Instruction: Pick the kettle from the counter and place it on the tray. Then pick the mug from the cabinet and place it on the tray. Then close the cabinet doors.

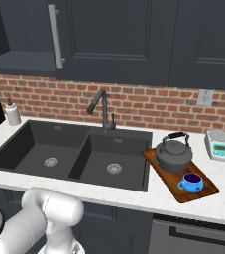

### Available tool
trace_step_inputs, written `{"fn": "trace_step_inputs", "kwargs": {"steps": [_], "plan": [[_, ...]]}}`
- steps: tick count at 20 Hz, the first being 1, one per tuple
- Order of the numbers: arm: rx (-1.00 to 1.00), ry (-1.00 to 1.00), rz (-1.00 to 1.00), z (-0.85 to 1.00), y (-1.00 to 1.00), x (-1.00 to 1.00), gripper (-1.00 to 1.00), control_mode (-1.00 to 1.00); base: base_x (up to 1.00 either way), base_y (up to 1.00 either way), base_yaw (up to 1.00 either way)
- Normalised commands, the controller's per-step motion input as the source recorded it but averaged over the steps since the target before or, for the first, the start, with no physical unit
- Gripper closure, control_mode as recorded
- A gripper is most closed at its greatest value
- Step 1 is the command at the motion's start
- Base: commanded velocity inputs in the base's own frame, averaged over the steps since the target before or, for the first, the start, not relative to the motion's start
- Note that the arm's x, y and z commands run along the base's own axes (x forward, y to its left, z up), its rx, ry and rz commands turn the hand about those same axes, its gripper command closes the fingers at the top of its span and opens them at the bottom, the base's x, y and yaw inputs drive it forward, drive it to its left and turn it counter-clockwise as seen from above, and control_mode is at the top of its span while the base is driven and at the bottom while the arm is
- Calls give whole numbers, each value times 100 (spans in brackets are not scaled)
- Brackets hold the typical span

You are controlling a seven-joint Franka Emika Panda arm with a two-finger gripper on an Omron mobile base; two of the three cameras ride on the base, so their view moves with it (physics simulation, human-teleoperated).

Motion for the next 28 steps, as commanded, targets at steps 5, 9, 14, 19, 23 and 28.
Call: {"fn": "trace_step_inputs", "kwargs": {"steps": [5,9,14,19,23,28], "plan": [[0,12,-7,0,-37,67,-100,-100,0,0,0],[0,10,-6,0,-35,73,-100,-100,0,0,0],[0,10,-4,0,-40,76,-100,-100,0,0,0],[0,11,-8,-1,-43,82,-100,-100,0,0,0],[0,11,-10,-5,-43,86,-100,-100,0,0,0],[0,12,-6,-9,-40,92,-100,-100,0,0,0]]}}
